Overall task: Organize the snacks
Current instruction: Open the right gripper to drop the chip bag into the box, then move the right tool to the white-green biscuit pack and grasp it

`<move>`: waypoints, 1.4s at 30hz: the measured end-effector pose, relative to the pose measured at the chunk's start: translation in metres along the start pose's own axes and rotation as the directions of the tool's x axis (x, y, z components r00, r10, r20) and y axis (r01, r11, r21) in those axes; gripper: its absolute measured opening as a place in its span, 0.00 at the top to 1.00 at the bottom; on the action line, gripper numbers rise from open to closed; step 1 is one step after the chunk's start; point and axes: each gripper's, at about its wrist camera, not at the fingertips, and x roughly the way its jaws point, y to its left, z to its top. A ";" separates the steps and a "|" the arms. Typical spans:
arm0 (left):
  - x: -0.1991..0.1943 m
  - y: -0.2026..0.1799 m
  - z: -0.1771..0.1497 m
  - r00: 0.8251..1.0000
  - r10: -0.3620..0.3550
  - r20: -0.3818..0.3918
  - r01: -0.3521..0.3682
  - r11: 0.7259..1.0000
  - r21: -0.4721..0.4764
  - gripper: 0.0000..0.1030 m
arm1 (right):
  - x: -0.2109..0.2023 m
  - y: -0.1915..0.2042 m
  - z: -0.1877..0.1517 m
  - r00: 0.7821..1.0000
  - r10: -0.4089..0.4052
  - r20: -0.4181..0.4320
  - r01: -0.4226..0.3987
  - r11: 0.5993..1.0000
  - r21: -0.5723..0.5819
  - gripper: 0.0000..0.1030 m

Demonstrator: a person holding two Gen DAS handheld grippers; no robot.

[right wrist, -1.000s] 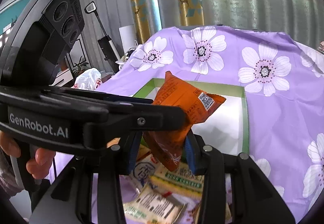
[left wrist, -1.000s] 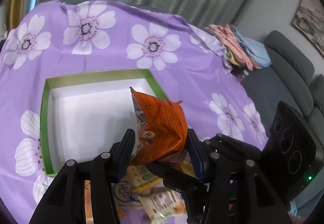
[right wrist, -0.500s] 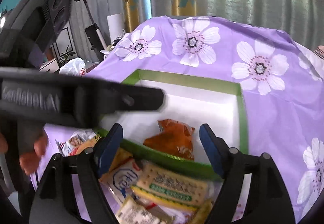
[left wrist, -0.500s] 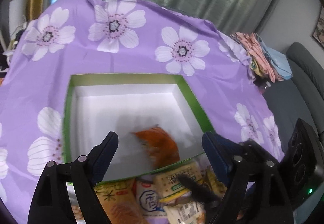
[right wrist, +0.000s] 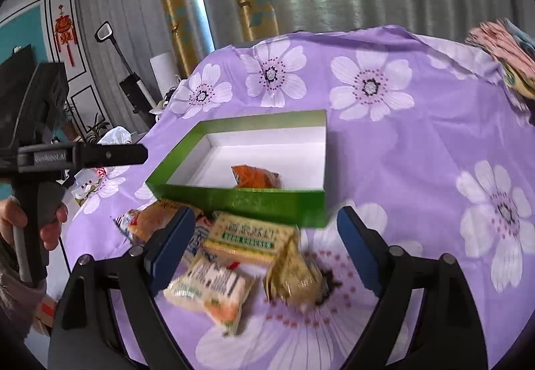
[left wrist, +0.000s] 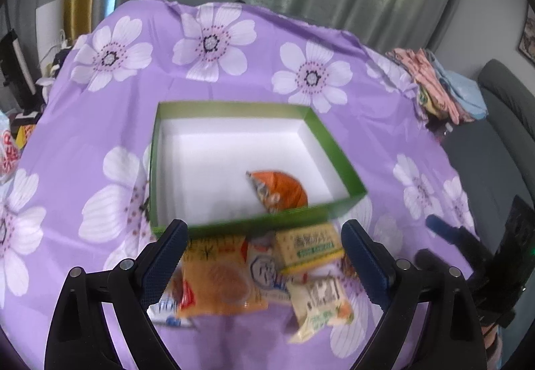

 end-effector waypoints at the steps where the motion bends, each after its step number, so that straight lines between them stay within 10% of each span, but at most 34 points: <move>1: -0.001 0.000 -0.004 1.000 0.004 -0.007 -0.004 1.000 -0.001 0.10 | -0.003 0.000 -0.003 1.000 -0.001 -0.003 0.001 1.000 0.002 0.15; 29: 0.019 -0.033 -0.096 0.965 -0.134 -0.223 0.147 0.988 0.041 0.10 | 0.031 0.024 -0.077 0.954 0.177 -0.242 -0.176 0.984 0.027 0.16; 42: 0.043 -0.038 -0.094 0.962 -0.123 -0.243 0.140 0.989 0.054 0.14 | 0.052 0.029 -0.082 0.947 0.180 -0.267 -0.190 0.982 -0.011 0.37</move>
